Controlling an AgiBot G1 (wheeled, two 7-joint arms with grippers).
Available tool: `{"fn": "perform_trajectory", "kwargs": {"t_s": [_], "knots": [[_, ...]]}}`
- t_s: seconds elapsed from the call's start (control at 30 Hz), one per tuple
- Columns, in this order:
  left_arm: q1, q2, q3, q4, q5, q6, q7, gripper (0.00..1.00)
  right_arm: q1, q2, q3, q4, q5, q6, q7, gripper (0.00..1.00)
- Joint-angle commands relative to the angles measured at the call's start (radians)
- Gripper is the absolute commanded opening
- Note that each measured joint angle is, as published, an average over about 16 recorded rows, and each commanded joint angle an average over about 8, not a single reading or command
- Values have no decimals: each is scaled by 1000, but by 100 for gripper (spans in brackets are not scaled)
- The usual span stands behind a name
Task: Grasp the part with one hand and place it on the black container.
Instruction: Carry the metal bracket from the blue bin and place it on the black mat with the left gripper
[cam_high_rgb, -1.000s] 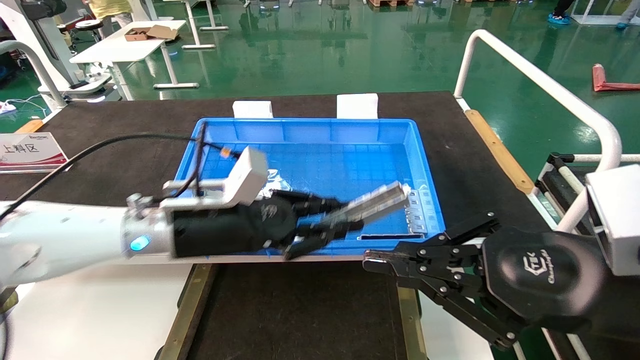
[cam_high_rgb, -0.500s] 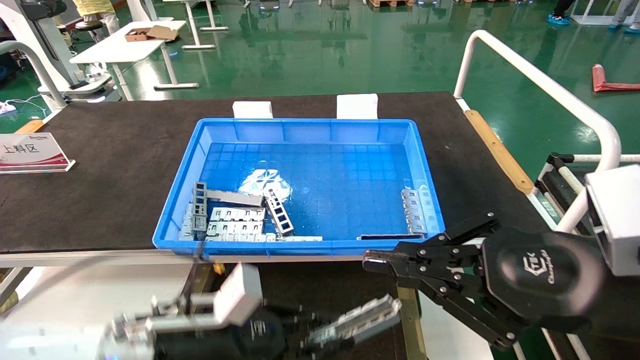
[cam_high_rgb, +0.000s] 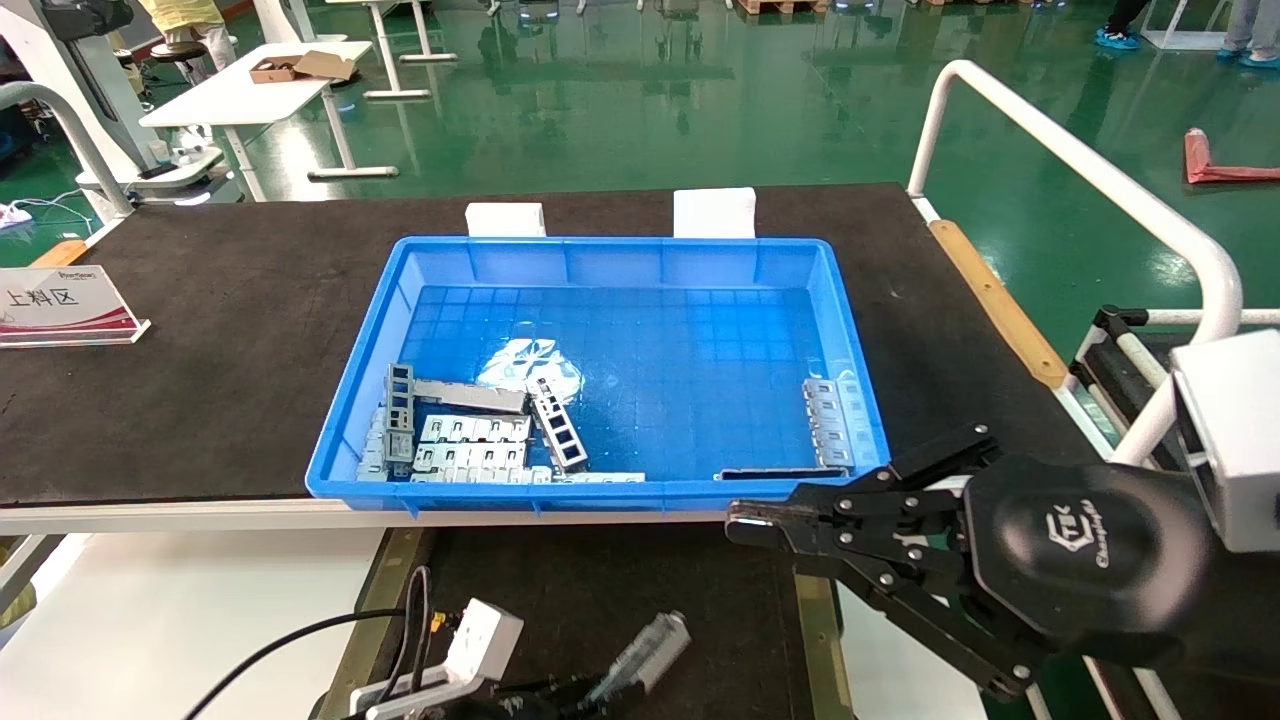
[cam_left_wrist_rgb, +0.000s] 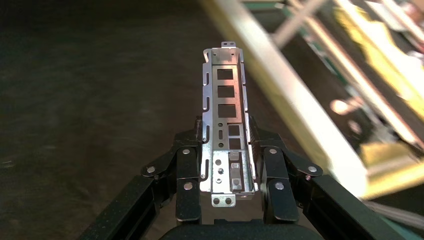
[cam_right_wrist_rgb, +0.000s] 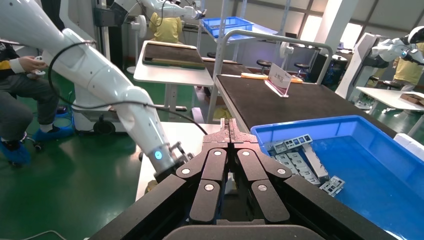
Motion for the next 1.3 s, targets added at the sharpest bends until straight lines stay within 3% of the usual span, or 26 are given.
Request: {"fn": "perform_trajectory", "kwargs": {"t_s": [0.03,0.57,1.13,1.2,1.3], "knots": [[11,24,13,16,9,-72,-27,0,0,0,0,0,0,0,0,0],[17,263,59,141,-48,-452,-142,0,0,0,0,0,0,0,0,0],[12,393,99,222,-107,-639,-166,0,0,0,0,0,0,0,0,0],[15,399,103,226,-110,-649,-164,6,0,0,0,0,0,0,0,5],[18,407,107,230,-115,-665,-162,42,0,0,0,0,0,0,0,39]]}}
